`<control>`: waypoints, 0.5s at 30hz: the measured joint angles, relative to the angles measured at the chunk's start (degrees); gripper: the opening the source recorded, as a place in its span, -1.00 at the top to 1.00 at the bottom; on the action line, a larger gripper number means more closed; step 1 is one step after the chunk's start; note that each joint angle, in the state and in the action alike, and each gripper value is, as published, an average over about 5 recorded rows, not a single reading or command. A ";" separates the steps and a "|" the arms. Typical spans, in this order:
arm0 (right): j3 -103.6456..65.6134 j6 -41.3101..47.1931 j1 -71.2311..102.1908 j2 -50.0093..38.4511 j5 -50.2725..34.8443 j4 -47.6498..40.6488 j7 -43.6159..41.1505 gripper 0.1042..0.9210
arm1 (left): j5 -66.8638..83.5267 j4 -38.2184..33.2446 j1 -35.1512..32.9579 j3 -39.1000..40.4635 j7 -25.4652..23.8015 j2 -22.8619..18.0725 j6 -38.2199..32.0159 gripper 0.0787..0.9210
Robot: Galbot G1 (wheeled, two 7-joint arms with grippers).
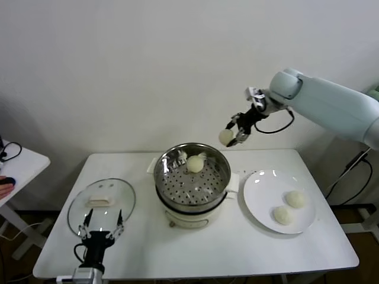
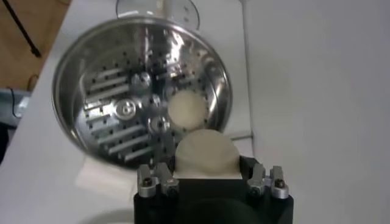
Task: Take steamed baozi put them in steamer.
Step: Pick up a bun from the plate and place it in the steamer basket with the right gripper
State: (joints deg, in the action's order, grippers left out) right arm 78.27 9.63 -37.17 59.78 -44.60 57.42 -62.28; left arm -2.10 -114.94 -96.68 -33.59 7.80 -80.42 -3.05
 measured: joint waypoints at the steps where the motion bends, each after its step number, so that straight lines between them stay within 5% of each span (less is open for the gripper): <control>1: 0.19 0.32 0.24 0.65 -0.53 0.17 0.34 -0.41 | -0.16 -0.14 -0.01 0.16 -0.01 0.00 0.10 -0.77; 15: 1.15 1.66 6.11 10.95 -3.80 -1.78 2.49 -0.41 | -1.18 -0.95 0.21 1.08 0.10 -0.61 0.82 -0.77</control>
State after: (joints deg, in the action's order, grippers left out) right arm 79.41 11.29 -31.06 70.73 -48.40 55.63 -59.79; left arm -3.27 -115.90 -96.47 -32.51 7.91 -81.03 -2.23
